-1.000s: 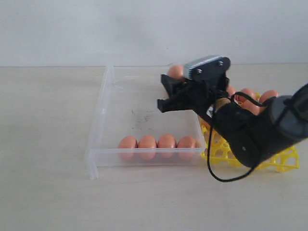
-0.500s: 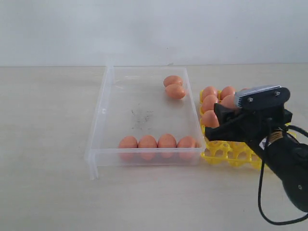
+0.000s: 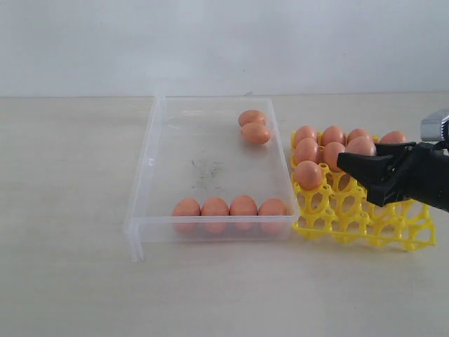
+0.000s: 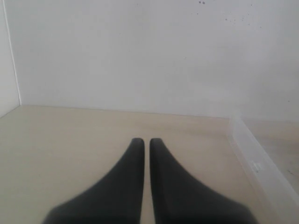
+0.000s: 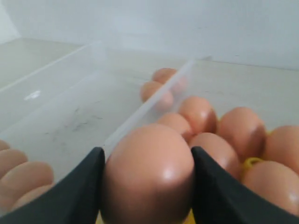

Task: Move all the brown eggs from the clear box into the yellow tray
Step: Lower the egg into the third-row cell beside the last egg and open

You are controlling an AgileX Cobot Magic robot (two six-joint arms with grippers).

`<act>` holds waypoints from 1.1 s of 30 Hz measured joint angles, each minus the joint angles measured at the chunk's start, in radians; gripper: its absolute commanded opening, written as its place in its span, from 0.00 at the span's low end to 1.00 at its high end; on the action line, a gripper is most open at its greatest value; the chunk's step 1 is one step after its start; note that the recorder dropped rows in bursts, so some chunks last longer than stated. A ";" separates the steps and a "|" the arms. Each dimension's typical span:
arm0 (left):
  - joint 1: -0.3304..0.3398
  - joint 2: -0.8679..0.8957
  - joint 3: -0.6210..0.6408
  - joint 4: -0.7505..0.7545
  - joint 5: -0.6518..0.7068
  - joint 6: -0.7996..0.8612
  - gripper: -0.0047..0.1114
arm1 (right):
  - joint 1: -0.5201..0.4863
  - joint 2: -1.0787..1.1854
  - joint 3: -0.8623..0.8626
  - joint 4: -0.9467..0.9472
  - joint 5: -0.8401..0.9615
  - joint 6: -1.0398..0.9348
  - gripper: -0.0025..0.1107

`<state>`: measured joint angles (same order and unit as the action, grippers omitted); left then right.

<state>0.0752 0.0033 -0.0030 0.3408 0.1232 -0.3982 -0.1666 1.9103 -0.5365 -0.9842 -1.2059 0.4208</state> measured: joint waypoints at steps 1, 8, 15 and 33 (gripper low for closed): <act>0.000 0.000 0.000 0.000 0.000 0.000 0.07 | 0.000 0.000 -0.016 -0.048 0.000 0.010 0.02; 0.000 0.000 0.000 0.000 0.000 0.000 0.07 | 0.018 0.126 -0.101 -0.140 -0.005 0.033 0.02; 0.000 0.000 0.000 0.000 0.000 0.000 0.07 | 0.018 0.159 -0.124 -0.124 -0.003 0.000 0.02; 0.000 0.000 0.000 0.000 0.002 0.000 0.07 | 0.018 0.232 -0.143 -0.021 -0.016 -0.084 0.02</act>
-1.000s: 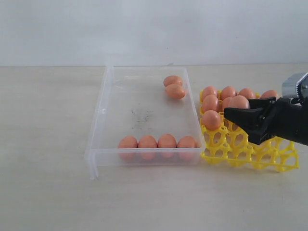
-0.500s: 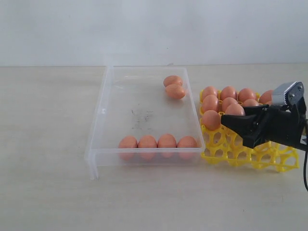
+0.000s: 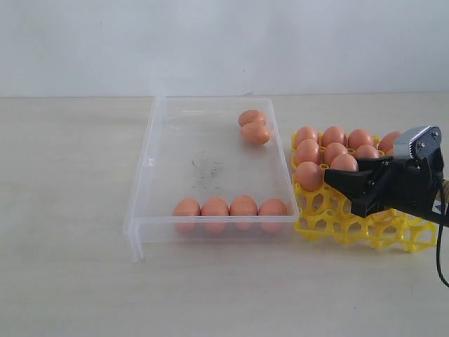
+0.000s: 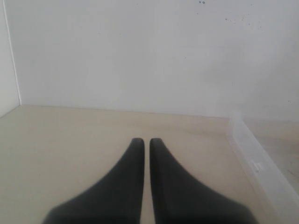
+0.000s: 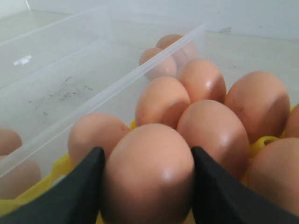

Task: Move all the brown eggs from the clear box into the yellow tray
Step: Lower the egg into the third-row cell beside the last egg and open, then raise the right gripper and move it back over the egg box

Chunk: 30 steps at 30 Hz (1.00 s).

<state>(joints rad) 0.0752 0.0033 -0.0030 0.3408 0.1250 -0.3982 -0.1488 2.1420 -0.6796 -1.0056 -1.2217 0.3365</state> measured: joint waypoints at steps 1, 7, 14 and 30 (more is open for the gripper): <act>0.000 0.000 0.000 0.000 0.000 0.000 0.07 | 0.000 0.000 0.000 0.000 0.000 0.000 0.02; 0.000 0.000 0.000 0.000 0.000 0.000 0.07 | 0.000 0.000 0.000 -0.002 0.019 0.015 0.07; 0.000 0.000 0.000 0.000 0.000 0.000 0.07 | 0.000 0.000 0.000 -0.002 0.019 0.032 0.50; 0.000 0.000 0.000 0.000 0.000 0.000 0.07 | -0.010 -0.084 0.021 0.001 0.033 0.040 0.54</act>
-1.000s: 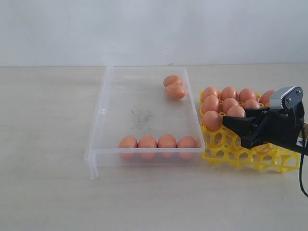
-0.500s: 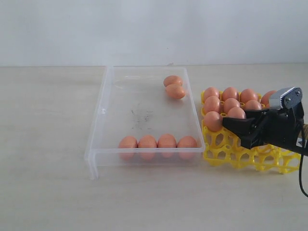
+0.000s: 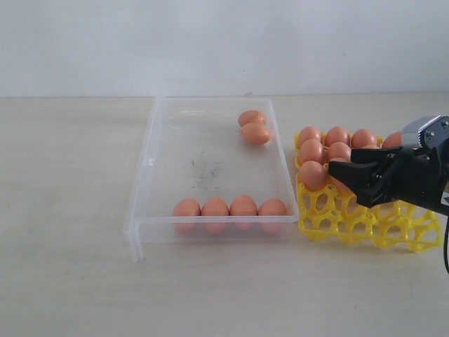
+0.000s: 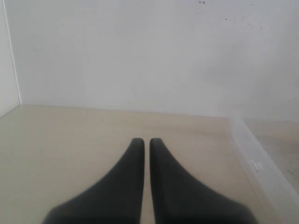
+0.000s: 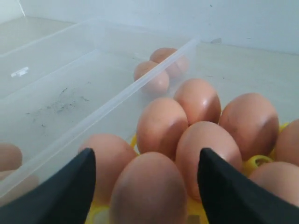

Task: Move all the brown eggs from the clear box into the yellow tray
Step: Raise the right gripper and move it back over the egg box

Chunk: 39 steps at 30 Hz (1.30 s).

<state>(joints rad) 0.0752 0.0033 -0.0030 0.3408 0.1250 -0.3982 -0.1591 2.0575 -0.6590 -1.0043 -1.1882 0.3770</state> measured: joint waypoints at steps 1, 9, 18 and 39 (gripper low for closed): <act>0.000 0.000 0.000 0.000 0.000 0.000 0.07 | -0.002 -0.021 0.012 0.004 0.026 0.000 0.53; 0.000 0.000 0.000 0.000 0.000 0.000 0.07 | -0.004 -0.169 0.101 0.000 0.058 0.008 0.03; 0.000 0.000 0.000 0.000 0.000 0.000 0.07 | 0.100 -0.123 0.078 0.086 0.287 0.004 0.02; 0.000 0.000 0.000 0.000 0.002 0.000 0.07 | 0.644 -0.486 -0.285 -0.737 0.902 1.027 0.32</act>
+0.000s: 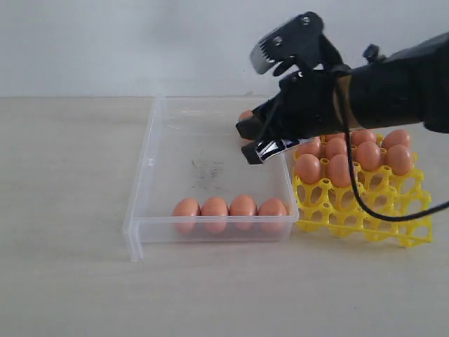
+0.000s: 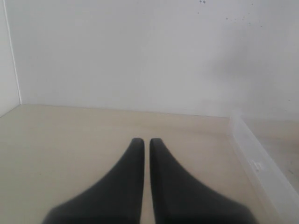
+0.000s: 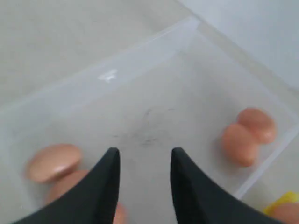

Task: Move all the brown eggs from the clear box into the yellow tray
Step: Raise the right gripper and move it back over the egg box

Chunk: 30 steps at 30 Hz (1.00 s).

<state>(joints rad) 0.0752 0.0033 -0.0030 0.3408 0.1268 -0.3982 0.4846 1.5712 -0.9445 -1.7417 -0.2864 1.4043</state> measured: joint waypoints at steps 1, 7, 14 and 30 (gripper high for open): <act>0.000 0.000 0.000 0.000 0.000 0.000 0.07 | 0.013 0.030 -0.028 -0.002 0.053 -0.076 0.32; 0.000 0.000 0.000 0.000 0.000 0.000 0.07 | 0.022 0.243 -0.208 -0.004 0.306 -0.294 0.32; 0.000 0.000 0.000 0.000 0.000 0.000 0.07 | 0.024 0.348 -0.337 0.335 0.454 -0.277 0.03; 0.000 0.000 0.000 0.000 0.000 0.000 0.07 | 0.026 0.352 -0.417 0.367 -0.614 0.413 0.02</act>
<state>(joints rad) 0.0752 0.0033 -0.0030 0.3408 0.1268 -0.3982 0.5106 1.9233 -1.3617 -1.3750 -0.9008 1.8172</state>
